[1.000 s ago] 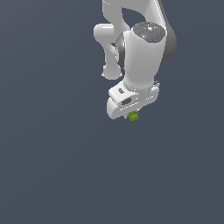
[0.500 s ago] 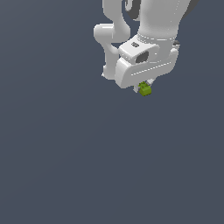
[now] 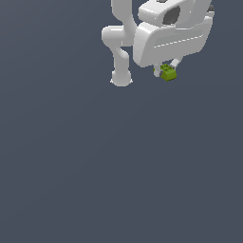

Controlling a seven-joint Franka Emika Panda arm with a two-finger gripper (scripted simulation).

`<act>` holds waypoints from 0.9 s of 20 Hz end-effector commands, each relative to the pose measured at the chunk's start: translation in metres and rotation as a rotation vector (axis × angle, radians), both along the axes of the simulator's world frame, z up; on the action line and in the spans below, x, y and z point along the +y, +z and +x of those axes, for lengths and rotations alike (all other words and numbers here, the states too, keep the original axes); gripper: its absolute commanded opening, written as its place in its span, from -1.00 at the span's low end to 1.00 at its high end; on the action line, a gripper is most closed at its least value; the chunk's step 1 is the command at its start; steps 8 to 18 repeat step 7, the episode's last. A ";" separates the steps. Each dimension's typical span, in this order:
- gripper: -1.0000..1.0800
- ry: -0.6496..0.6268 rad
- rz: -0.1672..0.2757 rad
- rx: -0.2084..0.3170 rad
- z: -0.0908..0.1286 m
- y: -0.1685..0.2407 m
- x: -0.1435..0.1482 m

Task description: Pick up the object and move it to a goal position.

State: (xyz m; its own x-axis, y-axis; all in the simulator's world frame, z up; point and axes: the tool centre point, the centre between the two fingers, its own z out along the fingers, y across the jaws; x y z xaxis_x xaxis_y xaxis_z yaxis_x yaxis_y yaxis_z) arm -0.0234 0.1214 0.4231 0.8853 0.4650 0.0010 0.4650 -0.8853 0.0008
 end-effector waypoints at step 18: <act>-1.00 -0.001 0.000 0.001 -0.002 0.016 0.004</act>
